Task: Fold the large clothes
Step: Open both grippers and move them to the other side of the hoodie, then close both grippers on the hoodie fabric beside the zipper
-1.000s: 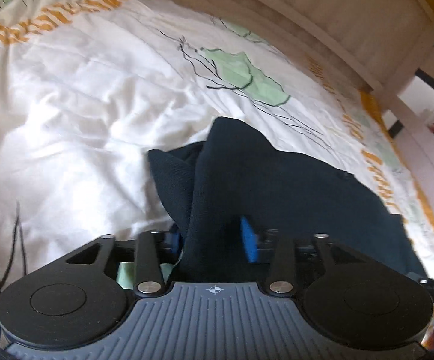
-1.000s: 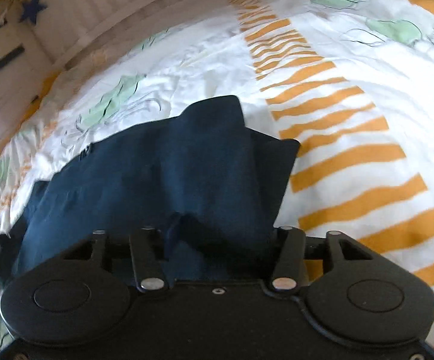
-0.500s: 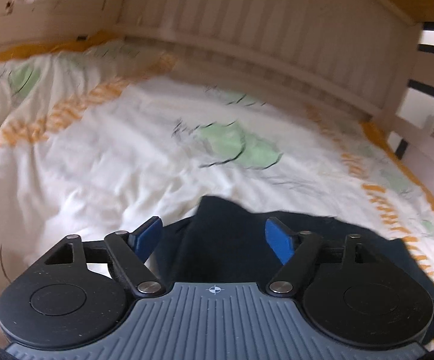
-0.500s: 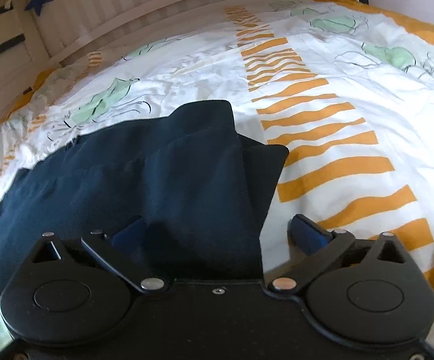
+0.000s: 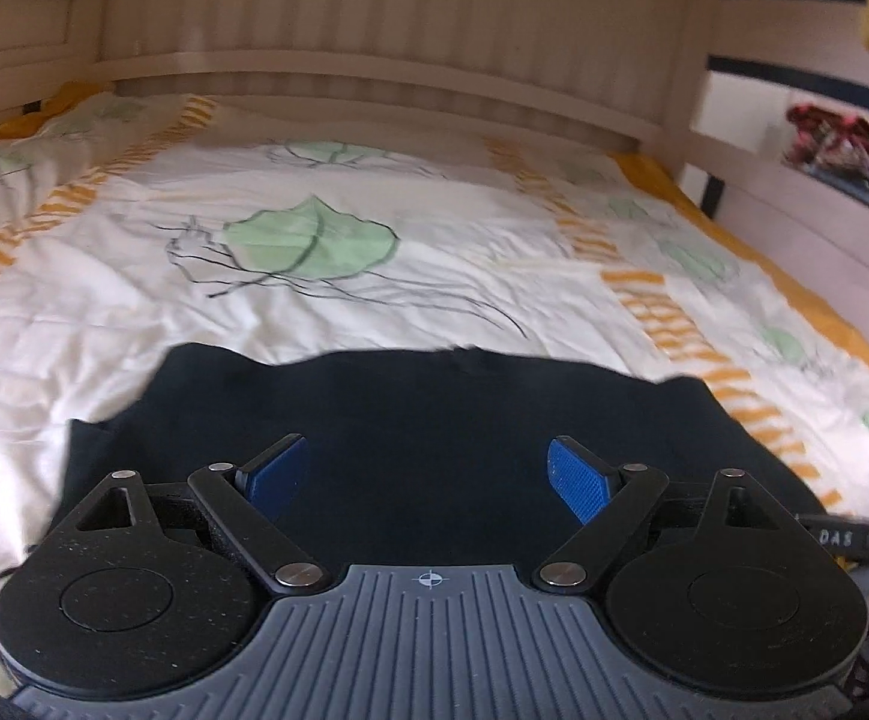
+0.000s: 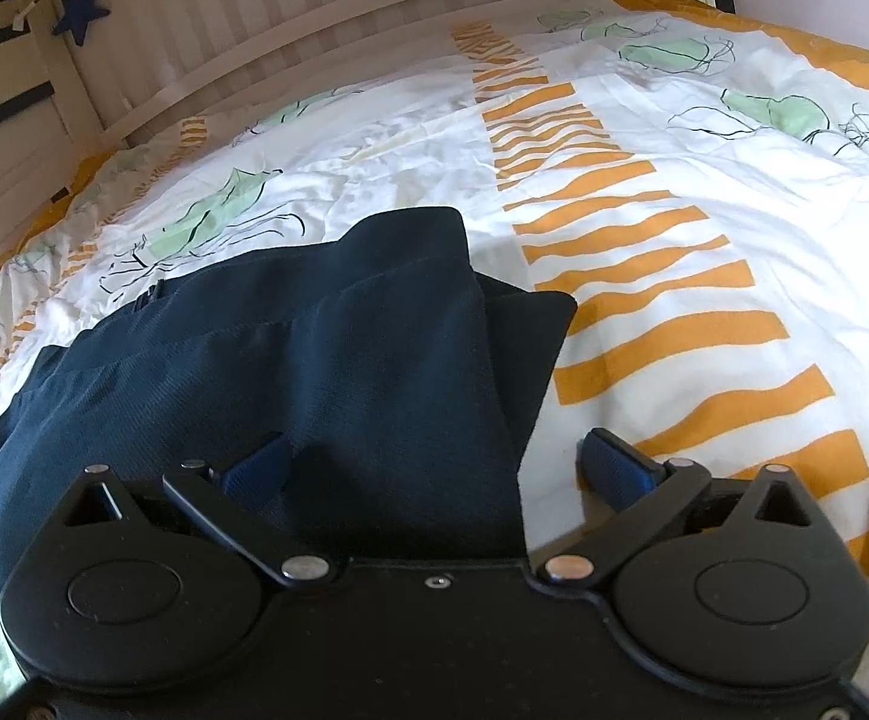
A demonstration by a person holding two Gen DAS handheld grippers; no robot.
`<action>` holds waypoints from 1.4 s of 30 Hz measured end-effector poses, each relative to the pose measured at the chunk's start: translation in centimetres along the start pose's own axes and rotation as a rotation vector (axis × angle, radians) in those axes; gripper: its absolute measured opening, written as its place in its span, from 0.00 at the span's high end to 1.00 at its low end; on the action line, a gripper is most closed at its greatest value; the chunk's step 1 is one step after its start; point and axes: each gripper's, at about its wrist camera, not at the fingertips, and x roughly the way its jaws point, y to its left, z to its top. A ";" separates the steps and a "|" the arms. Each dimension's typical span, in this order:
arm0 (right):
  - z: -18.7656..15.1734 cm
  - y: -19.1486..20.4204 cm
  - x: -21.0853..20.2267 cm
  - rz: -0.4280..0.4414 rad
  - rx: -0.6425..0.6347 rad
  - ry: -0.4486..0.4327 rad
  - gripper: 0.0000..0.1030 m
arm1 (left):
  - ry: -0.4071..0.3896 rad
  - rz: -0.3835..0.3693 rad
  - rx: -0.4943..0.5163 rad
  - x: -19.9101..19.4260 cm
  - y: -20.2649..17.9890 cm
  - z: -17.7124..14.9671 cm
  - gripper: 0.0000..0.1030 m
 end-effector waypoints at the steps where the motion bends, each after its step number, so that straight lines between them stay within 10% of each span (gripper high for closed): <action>1: 0.0 0.0 0.0 0.002 0.002 -0.001 0.01 | 0.003 -0.001 0.012 0.2 -0.6 -0.2 0.16; 9: 0.0 -0.3 -0.3 0.015 0.025 -0.012 0.00 | 0.099 0.021 0.059 2.8 -2.8 -3.0 0.16; 24: 0.9 -2.7 -2.6 0.033 0.232 -0.100 0.00 | 0.036 0.113 0.132 3.4 -4.4 -5.9 0.10; 38: 0.7 -3.2 -2.6 0.098 0.277 -0.067 0.00 | 0.110 0.059 0.023 2.9 -3.2 -1.3 0.13; 42: 0.5 -3.2 -2.3 0.111 0.292 -0.046 0.00 | 0.105 0.035 -0.016 4.8 -2.6 1.1 0.44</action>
